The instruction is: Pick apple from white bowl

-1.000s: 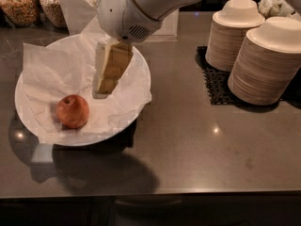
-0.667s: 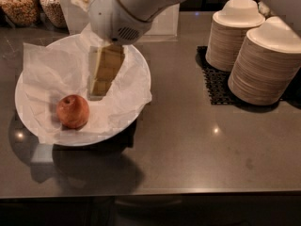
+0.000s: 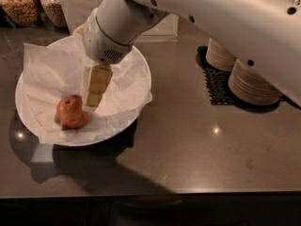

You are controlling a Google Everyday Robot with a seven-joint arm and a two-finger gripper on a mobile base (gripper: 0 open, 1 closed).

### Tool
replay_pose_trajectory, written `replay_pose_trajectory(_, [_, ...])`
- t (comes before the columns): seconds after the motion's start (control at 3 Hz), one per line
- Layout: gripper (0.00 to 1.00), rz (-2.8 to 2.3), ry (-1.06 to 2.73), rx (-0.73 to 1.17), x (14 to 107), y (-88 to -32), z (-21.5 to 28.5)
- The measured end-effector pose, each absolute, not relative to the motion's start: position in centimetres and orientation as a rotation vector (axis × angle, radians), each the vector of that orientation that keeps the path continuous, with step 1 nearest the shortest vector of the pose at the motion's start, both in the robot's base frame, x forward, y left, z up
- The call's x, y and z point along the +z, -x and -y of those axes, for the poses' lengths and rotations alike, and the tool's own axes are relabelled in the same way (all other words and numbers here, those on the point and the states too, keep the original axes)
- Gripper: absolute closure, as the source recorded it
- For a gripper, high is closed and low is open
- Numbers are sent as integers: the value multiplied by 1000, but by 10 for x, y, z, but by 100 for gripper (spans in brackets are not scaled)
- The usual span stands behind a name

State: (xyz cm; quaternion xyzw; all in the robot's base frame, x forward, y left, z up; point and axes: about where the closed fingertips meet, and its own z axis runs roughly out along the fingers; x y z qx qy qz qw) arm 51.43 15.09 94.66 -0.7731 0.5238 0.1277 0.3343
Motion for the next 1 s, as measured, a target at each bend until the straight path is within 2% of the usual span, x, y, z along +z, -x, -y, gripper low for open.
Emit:
replay_pose_trajectory(0.33, [0, -1404, 1995, 314, 943, -514, -152])
replay_pose_trajectory(0.67, [0, -1430, 1944, 142, 951, -498, -166])
replay_pose_trajectory(1.0, [0, -1445, 1881, 4, 961, -496, -156])
